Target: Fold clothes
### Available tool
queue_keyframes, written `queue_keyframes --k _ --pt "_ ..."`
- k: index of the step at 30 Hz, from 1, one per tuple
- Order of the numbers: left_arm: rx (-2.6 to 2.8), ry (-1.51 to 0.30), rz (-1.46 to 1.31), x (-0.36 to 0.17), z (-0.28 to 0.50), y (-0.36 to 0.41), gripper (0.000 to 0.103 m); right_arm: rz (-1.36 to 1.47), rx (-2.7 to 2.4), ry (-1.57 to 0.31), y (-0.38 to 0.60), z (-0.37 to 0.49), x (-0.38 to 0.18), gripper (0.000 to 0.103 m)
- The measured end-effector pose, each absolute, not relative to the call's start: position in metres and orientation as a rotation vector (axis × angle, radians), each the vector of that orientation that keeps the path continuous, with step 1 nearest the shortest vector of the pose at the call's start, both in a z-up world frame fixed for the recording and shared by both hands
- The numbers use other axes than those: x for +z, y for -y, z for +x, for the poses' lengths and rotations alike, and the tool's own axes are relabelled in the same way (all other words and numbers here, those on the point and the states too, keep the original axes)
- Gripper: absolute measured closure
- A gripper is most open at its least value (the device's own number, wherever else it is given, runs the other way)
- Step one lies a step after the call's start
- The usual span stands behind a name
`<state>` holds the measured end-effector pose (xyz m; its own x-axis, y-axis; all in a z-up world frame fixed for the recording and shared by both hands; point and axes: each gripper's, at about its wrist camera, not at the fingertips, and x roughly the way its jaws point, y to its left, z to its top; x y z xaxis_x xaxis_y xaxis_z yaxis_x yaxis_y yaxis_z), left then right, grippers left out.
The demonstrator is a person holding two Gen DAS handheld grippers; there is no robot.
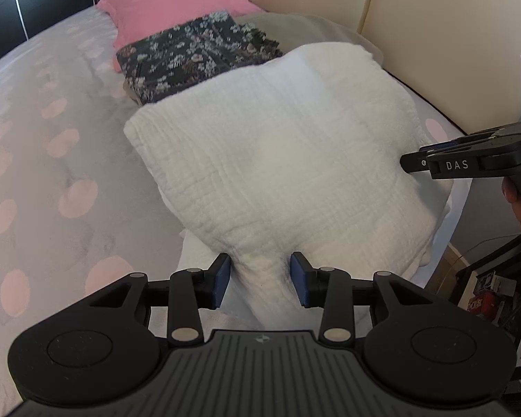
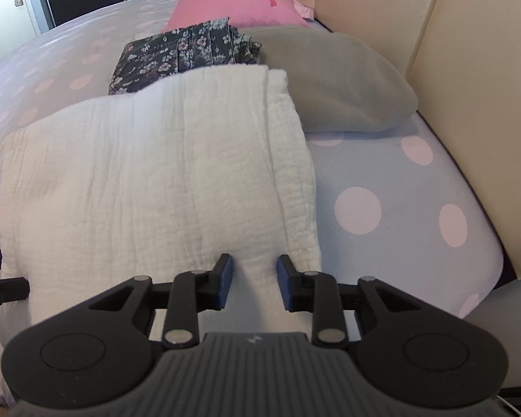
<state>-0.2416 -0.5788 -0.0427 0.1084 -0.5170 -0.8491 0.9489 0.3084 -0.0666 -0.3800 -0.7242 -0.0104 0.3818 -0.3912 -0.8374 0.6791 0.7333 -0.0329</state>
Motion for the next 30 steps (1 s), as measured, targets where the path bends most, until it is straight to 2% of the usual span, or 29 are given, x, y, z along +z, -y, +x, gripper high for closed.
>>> queue_keyframes --k 9,14,17,20,30 --pt "-1.177 -0.787 0.587 -0.013 -0.249 0.537 0.066 0.36 -0.815 -0.907 0.663 -0.395 0.029 0.06" --pt "-1.172 -0.752 0.559 -0.004 -0.248 0.516 0.06 0.42 -0.846 -0.889 0.622 -0.402 0.039 0.055" --pt "-1.176 -0.759 0.544 -0.004 -0.248 0.505 0.058 0.489 -0.879 -0.881 0.603 -0.407 0.039 0.049" --pt "-1.167 -0.771 0.532 -0.007 -0.246 0.497 0.052 0.502 -0.913 -0.861 0.582 -0.407 0.035 0.048" --pt "-1.111 -0.768 0.554 -0.031 -0.24 0.483 0.051 0.502 -0.97 -0.814 0.539 -0.405 0.012 0.044"
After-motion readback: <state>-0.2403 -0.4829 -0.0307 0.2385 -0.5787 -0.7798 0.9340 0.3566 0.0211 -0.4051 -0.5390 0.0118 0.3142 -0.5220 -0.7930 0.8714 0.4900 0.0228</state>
